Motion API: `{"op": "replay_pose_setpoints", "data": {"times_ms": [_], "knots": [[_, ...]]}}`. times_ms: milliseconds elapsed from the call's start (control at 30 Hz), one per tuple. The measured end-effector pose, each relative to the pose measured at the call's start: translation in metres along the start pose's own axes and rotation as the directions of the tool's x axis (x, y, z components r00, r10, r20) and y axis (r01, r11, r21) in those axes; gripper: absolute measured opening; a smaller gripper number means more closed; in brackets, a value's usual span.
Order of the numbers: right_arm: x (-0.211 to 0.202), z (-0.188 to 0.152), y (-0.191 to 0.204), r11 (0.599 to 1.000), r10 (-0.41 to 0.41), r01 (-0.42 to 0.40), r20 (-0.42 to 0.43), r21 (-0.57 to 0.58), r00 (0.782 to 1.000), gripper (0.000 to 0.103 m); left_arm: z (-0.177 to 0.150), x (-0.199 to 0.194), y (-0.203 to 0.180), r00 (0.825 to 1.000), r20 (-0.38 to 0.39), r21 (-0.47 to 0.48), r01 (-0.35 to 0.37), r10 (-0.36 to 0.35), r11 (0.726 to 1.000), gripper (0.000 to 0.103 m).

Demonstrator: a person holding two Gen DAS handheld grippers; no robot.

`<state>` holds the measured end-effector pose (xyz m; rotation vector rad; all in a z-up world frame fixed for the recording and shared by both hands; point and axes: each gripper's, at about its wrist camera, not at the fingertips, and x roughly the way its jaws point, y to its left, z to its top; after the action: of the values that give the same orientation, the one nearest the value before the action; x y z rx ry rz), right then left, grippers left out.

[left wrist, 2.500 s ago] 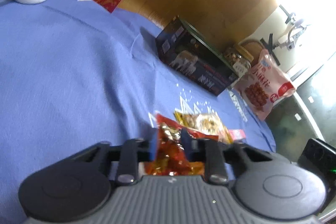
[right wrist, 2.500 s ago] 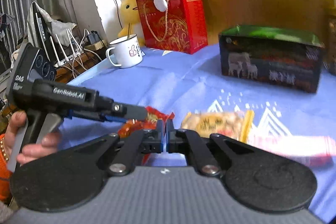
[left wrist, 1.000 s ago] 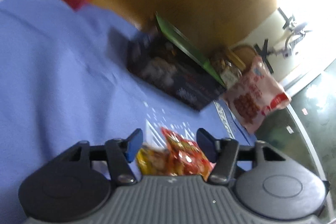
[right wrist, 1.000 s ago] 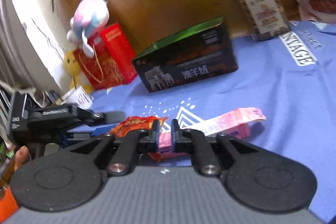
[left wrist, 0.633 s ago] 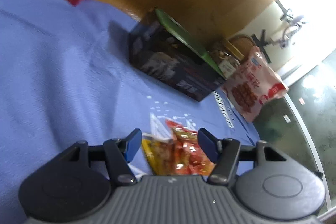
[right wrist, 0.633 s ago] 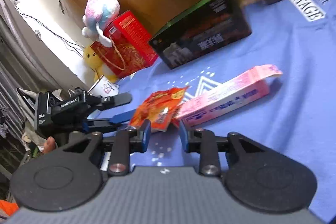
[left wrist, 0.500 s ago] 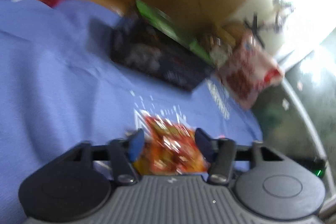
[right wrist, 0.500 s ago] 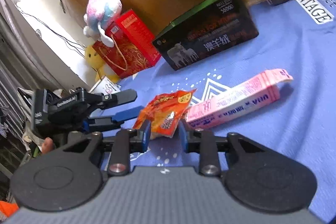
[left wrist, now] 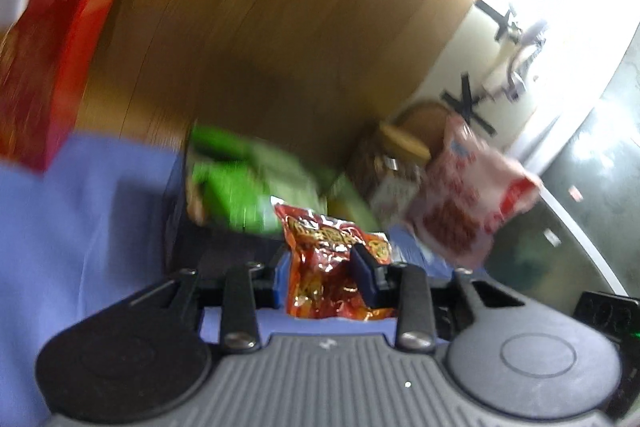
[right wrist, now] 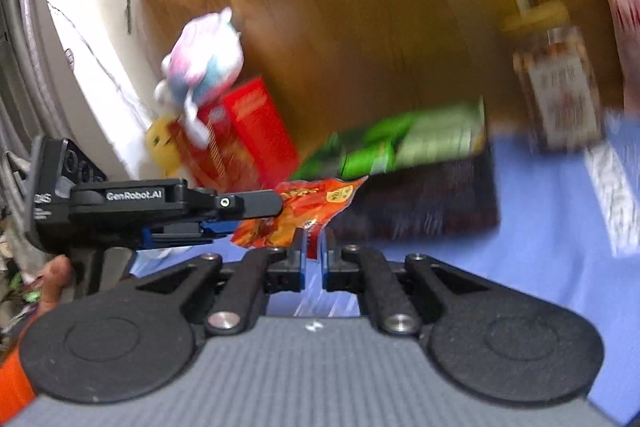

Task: Organize snacks
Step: 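Lower the red bag into the black tin box and open the left tool, then grasp the pink rectangular box on the cloth with the left tool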

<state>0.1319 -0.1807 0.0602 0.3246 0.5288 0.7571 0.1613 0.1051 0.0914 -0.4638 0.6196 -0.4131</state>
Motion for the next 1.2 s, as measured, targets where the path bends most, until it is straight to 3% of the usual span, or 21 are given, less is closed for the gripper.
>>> {"op": "replay_pose_setpoints", "data": {"times_ms": [100,133,233,300,333,367,400,567,700,833,933,1033,1200], "knots": [[0.026,0.028,-0.012,0.998,-0.040,0.041,0.038,-0.043,0.998,0.009,0.024,0.034,-0.004,0.998,0.020,0.051,-0.063,0.063,0.997,0.039],[0.036,0.035,-0.016,0.996,-0.055,0.058,0.041,-0.061,0.998,0.012,0.029,0.048,-0.003,0.996,-0.001,0.059,-0.087,0.088,0.994,0.044],[0.063,0.043,-0.026,0.984,-0.144,0.148,0.039,-0.103,0.989,0.016,0.030,0.086,-0.001,0.985,-0.089,0.079,-0.141,0.148,0.987,0.044],[0.066,0.041,-0.030,0.966,-0.213,0.219,0.055,-0.141,0.976,0.017,0.023,0.096,-0.004,0.982,-0.116,0.094,-0.136,0.146,0.986,0.044],[0.061,0.039,-0.031,0.964,-0.217,0.225,0.072,-0.139,0.974,0.025,0.021,0.095,-0.006,0.984,-0.108,0.109,-0.128,0.139,0.986,0.044],[0.054,0.037,-0.034,0.968,-0.209,0.220,0.093,-0.124,0.974,0.034,0.019,0.093,-0.010,0.986,-0.102,0.124,-0.120,0.133,0.985,0.046],[0.045,0.034,-0.037,0.972,-0.202,0.214,0.112,-0.103,0.973,0.035,0.017,0.090,-0.014,0.987,-0.097,0.131,-0.111,0.124,0.985,0.046],[0.007,0.020,-0.041,0.980,-0.191,0.196,0.141,-0.021,0.971,0.035,0.014,0.053,-0.025,0.995,-0.051,0.116,-0.076,0.082,0.990,0.051],[-0.017,-0.004,-0.043,0.986,-0.167,0.167,0.104,0.008,0.981,0.035,-0.001,0.009,-0.020,0.998,-0.038,0.116,-0.053,0.058,0.992,0.054],[-0.030,-0.032,-0.047,0.983,-0.184,0.182,0.054,0.030,0.982,0.036,-0.033,-0.021,-0.007,0.994,-0.087,0.089,-0.054,0.062,0.995,0.055],[-0.028,-0.045,-0.052,0.980,-0.199,0.199,-0.003,0.024,0.980,0.037,-0.057,-0.031,0.002,0.989,-0.144,0.024,-0.015,0.018,1.000,0.055],[-0.019,-0.056,-0.060,0.969,-0.242,0.246,-0.103,0.022,0.965,0.037,-0.078,-0.035,-0.004,0.984,-0.179,0.002,0.022,-0.021,1.000,0.055],[-0.047,-0.072,-0.052,0.988,-0.122,0.133,-0.129,0.079,0.984,0.037,-0.105,-0.039,-0.017,0.966,-0.240,-0.014,0.100,-0.100,0.995,0.055]]}}
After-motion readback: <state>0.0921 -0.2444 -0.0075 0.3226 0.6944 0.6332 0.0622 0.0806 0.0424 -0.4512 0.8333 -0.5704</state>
